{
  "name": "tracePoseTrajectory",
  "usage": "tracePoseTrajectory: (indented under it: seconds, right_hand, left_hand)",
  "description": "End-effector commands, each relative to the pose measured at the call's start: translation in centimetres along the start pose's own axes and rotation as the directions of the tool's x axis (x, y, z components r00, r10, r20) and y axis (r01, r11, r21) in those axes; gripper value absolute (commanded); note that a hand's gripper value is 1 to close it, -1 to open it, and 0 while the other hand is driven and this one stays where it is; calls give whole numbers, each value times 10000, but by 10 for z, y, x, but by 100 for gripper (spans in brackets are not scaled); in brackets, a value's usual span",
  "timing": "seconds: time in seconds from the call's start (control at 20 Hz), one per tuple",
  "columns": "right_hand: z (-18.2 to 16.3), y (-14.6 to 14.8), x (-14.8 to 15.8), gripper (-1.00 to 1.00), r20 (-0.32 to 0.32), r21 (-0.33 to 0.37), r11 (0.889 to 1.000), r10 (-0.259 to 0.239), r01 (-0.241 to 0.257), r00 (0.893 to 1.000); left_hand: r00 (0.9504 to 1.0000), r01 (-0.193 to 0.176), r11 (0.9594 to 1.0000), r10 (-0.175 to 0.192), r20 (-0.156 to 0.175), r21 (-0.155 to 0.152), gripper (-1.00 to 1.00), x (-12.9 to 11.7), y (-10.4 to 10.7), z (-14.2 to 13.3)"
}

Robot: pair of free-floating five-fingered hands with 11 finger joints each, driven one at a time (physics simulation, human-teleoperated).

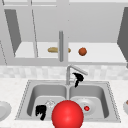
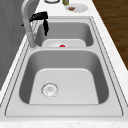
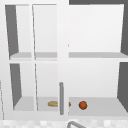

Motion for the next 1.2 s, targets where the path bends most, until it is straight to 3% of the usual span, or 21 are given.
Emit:
tracePoseTrajectory:
  seconds: [0.0, 0.1, 0.3, 0.55, 0.6, 0.8, 0.95, 1.15]
  right_hand:
    - [11, 6, 18, -100, -244, 505, 9923, 1143, -1130, 9931]
    - [8, 7, 24, -100, -457, 404, 9894, 1414, -1396, 9889]
    - [-5, 11, 35, -100, -931, 1117, 9771, 1916, -1809, 9771]
    - [-21, 14, 42, -100, -1602, 1261, 9799, 1739, -1546, 9717]
    - [-23, 15, 45, -100, -1755, 1339, 9771, 1874, -1651, 9665]
    - [-31, 8, 45, -100, -2225, 1922, 9480, 2937, -2535, 9296]
    - [-39, 5, 44, -100, -2400, 2389, 9285, 3401, -2842, 9093]
    - [-47, 4, 42, -100, -2714, 3148, 8906, 4159, -3282, 8680]
  left_hand:
    - [10000, 0, 10000, 0, 0, 0, 0, 0, 0, 0]
    - [10000, 0, 10000, 0, 0, 0, 0, 0, 0, 0]
    - [10000, 0, 10000, 0, 0, 0, 0, 0, 0, 0]
    - [10000, 0, 10000, 0, 0, 0, 0, 0, 0, 0]
    - [10000, 0, 10000, 0, 0, 0, 0, 0, 0, 0]
    - [10000, 0, 10000, 0, 0, 0, 0, 0, 0, 0]
    - [10000, 0, 10000, 0, 0, 0, 0, 0, 0, 0]
    - [10000, 0, 10000, 0, 0, 0, 0, 0, 0, 0]
